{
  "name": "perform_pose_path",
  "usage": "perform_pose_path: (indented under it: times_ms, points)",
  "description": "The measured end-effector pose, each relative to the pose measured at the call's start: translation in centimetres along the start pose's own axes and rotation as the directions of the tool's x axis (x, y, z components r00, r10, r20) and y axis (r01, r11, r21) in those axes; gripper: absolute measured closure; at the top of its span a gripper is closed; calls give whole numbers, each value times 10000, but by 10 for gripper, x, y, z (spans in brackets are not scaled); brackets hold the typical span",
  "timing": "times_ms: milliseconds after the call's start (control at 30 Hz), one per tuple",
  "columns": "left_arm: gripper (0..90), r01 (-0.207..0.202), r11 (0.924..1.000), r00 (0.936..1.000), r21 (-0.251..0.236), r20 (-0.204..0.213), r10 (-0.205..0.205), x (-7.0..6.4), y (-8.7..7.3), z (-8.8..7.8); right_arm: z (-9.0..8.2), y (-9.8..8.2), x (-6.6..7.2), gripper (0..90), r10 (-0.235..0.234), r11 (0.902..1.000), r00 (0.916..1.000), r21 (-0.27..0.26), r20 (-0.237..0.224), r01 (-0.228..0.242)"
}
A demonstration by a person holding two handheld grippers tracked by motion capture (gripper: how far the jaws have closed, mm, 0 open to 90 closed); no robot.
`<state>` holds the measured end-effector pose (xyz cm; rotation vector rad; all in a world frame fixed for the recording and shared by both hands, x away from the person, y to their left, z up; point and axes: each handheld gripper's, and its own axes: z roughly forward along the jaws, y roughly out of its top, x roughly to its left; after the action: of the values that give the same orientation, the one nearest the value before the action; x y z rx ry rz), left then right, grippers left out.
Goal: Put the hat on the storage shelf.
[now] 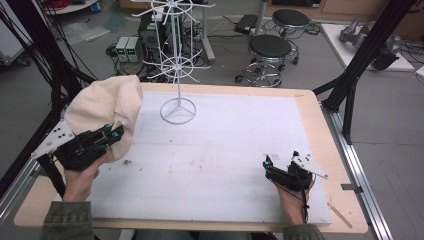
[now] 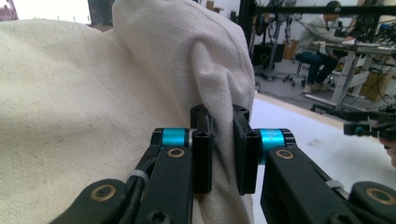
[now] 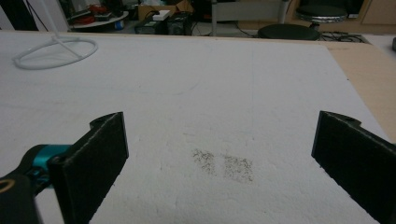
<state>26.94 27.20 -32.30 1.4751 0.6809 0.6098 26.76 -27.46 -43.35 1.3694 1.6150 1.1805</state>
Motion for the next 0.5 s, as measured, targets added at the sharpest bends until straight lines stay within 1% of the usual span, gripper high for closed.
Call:
perform_pose_path:
  times_ms: [67,100,200,233,267,367,400,433,500]
  points:
    - [804,-121,9993,9999,-344,60,123,-1,7,1,0,0,0,26,-41,10000,10000,-27,-9,41]
    - [804,-121,9993,9999,-344,60,123,-1,7,1,0,0,0,26,-41,10000,10000,-27,-9,41]
    - [804,-363,9966,9990,-738,219,380,-2,21,4,0,0,0,26,22,10000,10000,-49,-4,-22]
    - [803,-524,9940,9979,-961,320,557,-2,29,5,0,0,0,26,-17,10000,10000,-92,9,17]
    - [803,-524,9940,9979,-961,320,557,-2,29,5,-1,0,1,26,57,10000,10000,-53,-1,-57]
    - [803,-705,9898,9966,-1238,338,753,-3,42,7,-1,0,1,26,57,10000,10000,-60,-11,-57]
    - [803,-763,9860,9958,-1481,381,828,-2,49,8,-1,0,1,26,32,10000,10000,-75,-26,-32]
    - [803,-763,9860,9958,-1481,381,828,-2,49,8,-1,0,1,26,32,10000,10000,-75,-26,-32]
    - [803,-770,9820,9950,-1725,497,868,-1,55,9,-1,0,1,26,11,9999,10000,-142,-7,-11]
